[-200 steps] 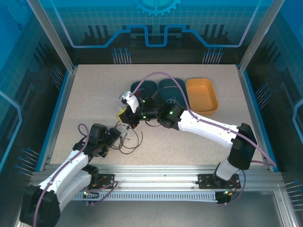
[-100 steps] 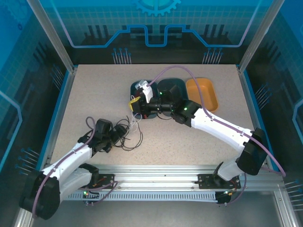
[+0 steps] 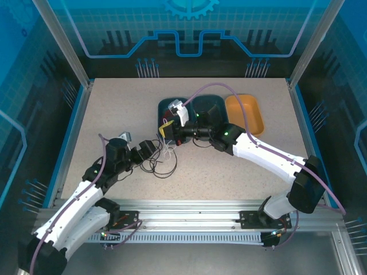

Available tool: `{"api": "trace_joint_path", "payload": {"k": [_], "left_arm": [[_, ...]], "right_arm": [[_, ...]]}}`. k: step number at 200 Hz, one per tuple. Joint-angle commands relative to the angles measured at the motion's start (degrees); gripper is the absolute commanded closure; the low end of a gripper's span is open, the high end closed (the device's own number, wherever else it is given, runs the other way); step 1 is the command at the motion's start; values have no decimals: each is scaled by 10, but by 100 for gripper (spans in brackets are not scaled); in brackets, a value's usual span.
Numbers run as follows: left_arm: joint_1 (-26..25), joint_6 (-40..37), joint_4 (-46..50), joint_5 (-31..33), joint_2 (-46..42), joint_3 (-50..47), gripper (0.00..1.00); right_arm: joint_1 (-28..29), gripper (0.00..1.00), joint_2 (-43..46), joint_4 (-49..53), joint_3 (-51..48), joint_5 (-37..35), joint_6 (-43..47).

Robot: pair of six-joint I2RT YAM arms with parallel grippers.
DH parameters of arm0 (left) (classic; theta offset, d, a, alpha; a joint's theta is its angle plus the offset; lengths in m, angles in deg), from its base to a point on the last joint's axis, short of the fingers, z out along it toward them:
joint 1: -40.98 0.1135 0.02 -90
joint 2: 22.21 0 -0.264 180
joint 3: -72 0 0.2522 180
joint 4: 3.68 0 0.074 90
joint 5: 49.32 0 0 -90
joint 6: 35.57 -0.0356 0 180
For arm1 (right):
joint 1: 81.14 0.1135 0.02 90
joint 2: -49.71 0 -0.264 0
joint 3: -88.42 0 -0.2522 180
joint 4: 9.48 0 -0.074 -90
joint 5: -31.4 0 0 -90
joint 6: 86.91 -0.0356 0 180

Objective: Untangle the cables

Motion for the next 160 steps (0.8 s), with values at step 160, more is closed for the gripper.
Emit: {"api": "trace_joint_path", "payload": {"k": [160], "left_arm": [[-118,-11,-201,71,42,-67,21]], "right_arm": [[28,99,23,-31,0,58,6]]}}
